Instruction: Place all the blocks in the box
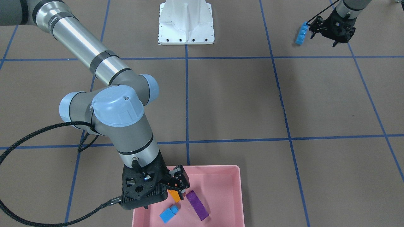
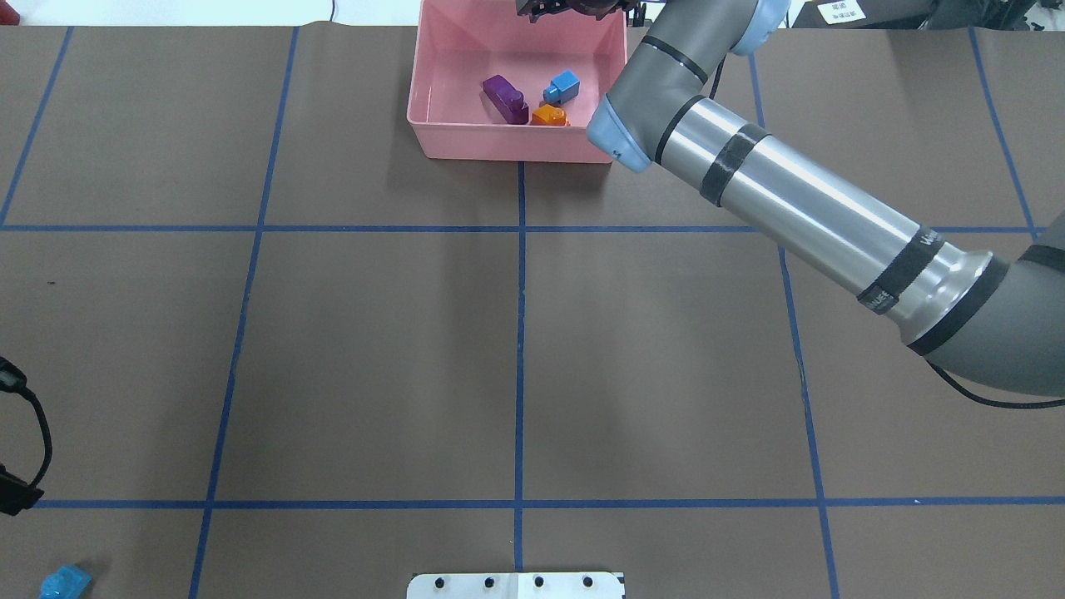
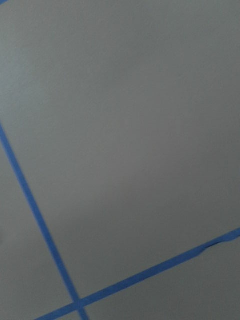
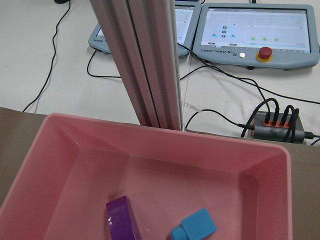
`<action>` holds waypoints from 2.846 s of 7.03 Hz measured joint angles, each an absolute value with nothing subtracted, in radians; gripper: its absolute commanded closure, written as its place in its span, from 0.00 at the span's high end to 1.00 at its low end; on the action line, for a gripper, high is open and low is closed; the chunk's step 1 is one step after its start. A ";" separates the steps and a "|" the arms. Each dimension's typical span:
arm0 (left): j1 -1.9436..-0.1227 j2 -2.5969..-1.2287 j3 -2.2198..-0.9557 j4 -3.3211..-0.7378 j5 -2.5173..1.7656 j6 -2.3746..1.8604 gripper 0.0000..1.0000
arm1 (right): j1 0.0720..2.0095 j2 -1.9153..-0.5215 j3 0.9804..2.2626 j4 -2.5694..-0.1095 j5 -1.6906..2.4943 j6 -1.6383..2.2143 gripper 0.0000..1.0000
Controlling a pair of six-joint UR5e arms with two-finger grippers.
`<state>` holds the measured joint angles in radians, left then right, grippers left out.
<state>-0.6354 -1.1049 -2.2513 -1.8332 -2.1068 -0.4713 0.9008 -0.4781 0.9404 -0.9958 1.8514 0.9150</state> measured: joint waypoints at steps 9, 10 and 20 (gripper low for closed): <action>-0.193 -1.056 -2.132 -2.025 -2.005 -0.836 1.00 | 1.019 -0.836 1.929 -2.001 2.126 0.756 1.00; -0.181 -1.057 -2.121 -2.026 -2.000 -0.838 1.00 | 1.029 -0.855 1.961 -2.046 2.127 0.716 1.00; -0.180 -1.034 -2.178 -2.063 -2.008 -0.840 0.00 | 1.188 -1.152 2.139 -2.419 2.114 0.096 1.00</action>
